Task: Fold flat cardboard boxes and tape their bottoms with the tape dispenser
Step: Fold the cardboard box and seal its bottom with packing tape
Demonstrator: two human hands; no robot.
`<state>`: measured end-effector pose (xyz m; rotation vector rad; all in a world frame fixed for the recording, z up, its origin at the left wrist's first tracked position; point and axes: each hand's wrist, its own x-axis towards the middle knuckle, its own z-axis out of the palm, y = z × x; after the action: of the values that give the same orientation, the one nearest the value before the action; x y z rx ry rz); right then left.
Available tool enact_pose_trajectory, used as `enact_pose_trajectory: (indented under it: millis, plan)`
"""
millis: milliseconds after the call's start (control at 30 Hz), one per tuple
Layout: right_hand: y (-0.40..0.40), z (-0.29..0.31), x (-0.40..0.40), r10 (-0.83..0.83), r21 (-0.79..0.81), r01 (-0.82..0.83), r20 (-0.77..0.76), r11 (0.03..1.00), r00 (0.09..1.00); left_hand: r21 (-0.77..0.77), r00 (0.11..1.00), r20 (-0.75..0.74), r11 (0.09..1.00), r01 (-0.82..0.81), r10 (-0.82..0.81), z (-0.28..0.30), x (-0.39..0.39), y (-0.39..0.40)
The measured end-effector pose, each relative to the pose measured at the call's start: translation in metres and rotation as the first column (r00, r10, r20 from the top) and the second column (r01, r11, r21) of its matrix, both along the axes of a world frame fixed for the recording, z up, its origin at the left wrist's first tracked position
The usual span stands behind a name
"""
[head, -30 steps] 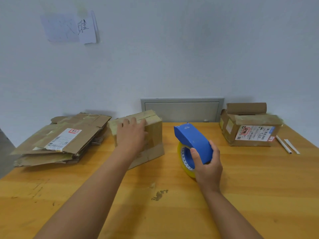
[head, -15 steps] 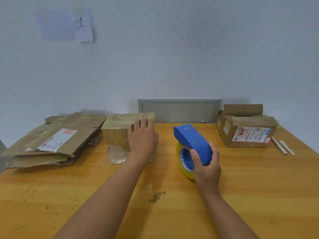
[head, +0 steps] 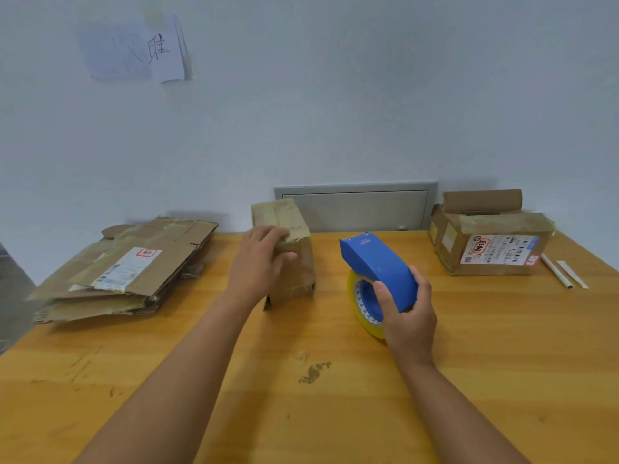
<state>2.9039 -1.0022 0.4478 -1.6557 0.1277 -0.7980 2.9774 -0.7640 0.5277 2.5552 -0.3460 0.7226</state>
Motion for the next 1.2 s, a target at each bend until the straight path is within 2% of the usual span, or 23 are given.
enact_pose_trajectory:
  millis: [133,200,367,533,700,800,967,1100,1167,1200]
  plan:
    - [-0.001,0.000,0.000,0.004,0.002,-0.004,0.001,1.000,1.000,-0.026,0.985,-0.025,0.985,0.170,-0.170,-0.001,-0.015,0.017]
    - [0.000,-0.001,0.001,0.014,-0.009,-0.014,0.002,1.000,1.000,-0.011,0.978,-0.055,0.980,0.200,-0.201,-0.001,-0.023,0.022]
    - [0.002,0.000,0.000,0.035,-0.055,-0.035,0.001,0.998,0.999,-0.042,0.984,-0.069,0.986,0.163,-0.166,0.005,-0.030,0.018]
    - [0.000,0.000,0.001,0.032,-0.057,-0.032,-0.004,0.998,0.999,0.038,0.980,-0.022,0.980,0.196,-0.196,0.005,-0.034,0.011]
    - [-0.002,0.001,0.000,0.047,-0.039,-0.047,-0.020,0.998,0.999,0.077,0.988,0.010,0.986,0.150,-0.152,0.000,-0.042,0.004]
    - [-0.003,0.009,-0.002,0.052,0.011,-0.051,-0.028,0.999,0.998,0.077,0.988,-0.059,0.986,0.150,-0.146,-0.002,-0.047,0.001]
    - [-0.023,0.050,-0.012,0.111,0.094,-0.122,0.115,0.988,0.987,-0.130,0.958,-0.195,0.974,0.187,-0.210,0.009,-0.055,0.005]
    - [-0.038,0.091,-0.021,0.280,0.199,-0.318,0.198,0.927,0.939,-0.337,0.993,-0.037,0.936,0.097,-0.116,0.038,-0.063,-0.008]
    - [-0.037,0.103,-0.022,0.392,0.241,-0.445,0.239,0.862,0.888,-0.434,0.992,-0.043,0.896,0.092,-0.123,0.056,-0.067,-0.017]
    - [-0.035,0.108,-0.023,0.439,0.264,-0.501,0.261,0.824,0.859,-0.507,0.981,-0.094,0.856,0.101,-0.172,0.064,-0.069,-0.020]
